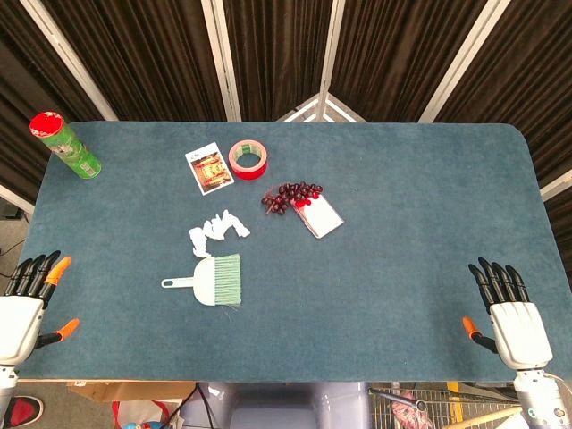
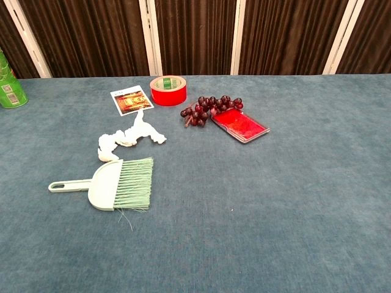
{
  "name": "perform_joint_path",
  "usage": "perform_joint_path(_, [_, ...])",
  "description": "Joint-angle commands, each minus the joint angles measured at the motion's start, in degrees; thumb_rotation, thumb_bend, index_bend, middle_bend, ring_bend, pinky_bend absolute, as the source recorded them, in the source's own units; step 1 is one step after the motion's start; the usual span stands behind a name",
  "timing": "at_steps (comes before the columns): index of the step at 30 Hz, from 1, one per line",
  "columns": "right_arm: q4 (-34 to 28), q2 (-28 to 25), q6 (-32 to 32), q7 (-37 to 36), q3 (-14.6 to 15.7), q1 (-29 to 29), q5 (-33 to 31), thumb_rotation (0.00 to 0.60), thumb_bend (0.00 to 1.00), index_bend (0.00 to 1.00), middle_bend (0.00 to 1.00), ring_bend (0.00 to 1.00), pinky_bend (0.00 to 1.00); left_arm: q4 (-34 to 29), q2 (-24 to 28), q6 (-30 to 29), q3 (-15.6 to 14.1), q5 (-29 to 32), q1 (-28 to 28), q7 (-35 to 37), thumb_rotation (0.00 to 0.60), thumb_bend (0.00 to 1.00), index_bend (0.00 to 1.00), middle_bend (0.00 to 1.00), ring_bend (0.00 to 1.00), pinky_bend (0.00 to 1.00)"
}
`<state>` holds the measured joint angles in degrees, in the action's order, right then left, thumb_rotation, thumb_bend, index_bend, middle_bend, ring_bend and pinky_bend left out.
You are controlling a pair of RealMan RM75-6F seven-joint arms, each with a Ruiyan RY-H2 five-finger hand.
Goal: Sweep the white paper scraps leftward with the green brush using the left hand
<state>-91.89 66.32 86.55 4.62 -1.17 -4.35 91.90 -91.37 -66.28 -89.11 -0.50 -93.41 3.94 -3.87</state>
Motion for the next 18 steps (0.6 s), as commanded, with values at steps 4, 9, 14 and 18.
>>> perform_joint_path(4, [-0.22, -0.07, -0.26, -0.04, 0.05, -0.02, -0.17, 0.600, 0.32, 0.00, 0.00, 0.00, 0.00, -0.09, 0.08, 0.48, -0.10, 0.21, 0.09, -0.08, 0.600, 0.01, 0.00, 0.00, 0.00, 0.00])
perform_joint_path(9, [-0.35, -0.12, -0.32, -0.13, 0.02, -0.03, -0.26, 0.600, 0.32, 0.00, 0.00, 0.00, 0.00, -0.43, 0.12, 1.16, -0.11, 0.33, 0.40, -0.71, 0.600, 0.01, 0.00, 0.00, 0.01, 0.02])
perform_joint_path(14, [-0.48, -0.10, -0.74, 0.01, 0.18, -0.19, -0.15, 0.600, 0.32, 0.00, 0.00, 0.00, 0.00, -1.82, -0.25, 3.23, 0.82, 0.77, 2.02, -4.17, 0.600, 0.11, 0.08, 0.60, 0.61, 0.61])
perform_joint_path(18, [-0.73, -0.20, -1.22, 0.05, 0.23, -0.34, -0.34, 0.600, 0.32, 0.00, 0.00, 0.00, 0.00, -6.11, -1.34, 9.19, 2.70, 5.02, 5.10, -6.35, 0.600, 0.20, 0.25, 0.94, 0.95, 0.97])
